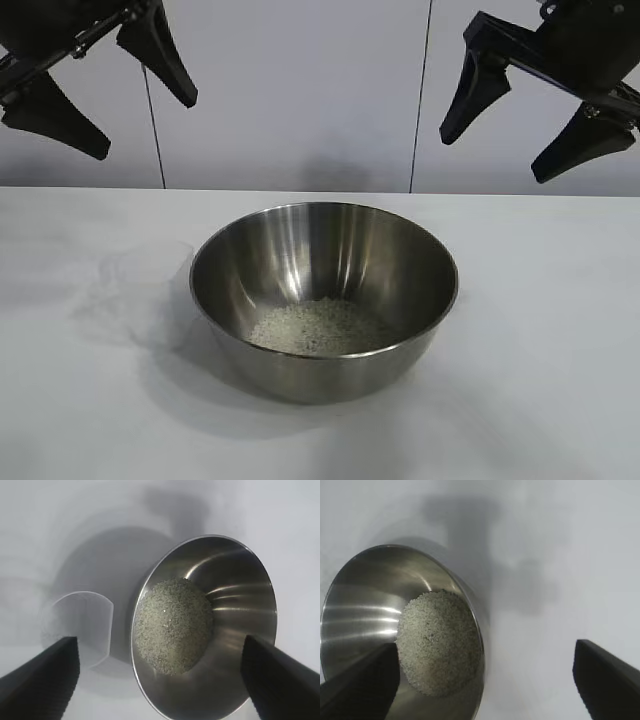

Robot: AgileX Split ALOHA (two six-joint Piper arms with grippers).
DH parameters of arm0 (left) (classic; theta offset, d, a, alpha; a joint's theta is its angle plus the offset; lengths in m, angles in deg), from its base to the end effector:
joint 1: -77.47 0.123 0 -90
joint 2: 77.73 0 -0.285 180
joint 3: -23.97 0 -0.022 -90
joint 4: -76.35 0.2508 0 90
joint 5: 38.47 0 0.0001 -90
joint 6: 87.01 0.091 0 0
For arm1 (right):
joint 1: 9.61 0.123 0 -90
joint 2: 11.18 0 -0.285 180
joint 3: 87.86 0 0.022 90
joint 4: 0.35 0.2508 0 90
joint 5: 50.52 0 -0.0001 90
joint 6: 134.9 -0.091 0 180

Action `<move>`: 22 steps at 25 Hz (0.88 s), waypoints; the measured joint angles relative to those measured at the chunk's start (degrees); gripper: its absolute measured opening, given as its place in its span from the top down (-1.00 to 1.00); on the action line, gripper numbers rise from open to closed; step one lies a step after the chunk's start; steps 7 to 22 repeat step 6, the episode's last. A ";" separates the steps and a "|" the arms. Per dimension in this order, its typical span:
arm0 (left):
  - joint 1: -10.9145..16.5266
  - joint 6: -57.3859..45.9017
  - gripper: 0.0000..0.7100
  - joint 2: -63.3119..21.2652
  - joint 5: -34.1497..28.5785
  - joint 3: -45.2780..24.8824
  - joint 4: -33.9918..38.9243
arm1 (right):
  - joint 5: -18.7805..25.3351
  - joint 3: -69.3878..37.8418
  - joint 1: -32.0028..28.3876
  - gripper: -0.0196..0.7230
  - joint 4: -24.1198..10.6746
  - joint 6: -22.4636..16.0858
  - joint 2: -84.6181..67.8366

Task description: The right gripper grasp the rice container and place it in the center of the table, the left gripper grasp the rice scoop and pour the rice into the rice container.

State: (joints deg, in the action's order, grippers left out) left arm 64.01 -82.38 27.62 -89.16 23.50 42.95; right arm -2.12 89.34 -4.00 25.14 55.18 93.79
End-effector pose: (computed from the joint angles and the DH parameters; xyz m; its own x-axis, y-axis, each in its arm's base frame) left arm 0.3431 -0.1220 0.2783 -0.9384 -0.0635 -0.3397 0.1245 0.8548 -0.5039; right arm 0.3533 0.0642 0.2658 -0.9119 0.0343 -0.4089 -0.1190 0.9316 0.3436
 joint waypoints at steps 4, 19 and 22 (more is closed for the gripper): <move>0.00 0.05 -0.78 0.00 0.00 0.00 0.00 | -0.11 0.00 0.00 -0.81 0.00 -0.06 0.00; 0.00 0.05 -0.78 0.00 0.00 0.00 0.00 | -0.11 0.00 0.00 -0.81 0.00 -0.21 0.00; 0.00 0.05 -0.78 0.00 0.00 0.00 0.00 | -0.11 0.00 0.00 -0.81 0.00 -0.21 0.00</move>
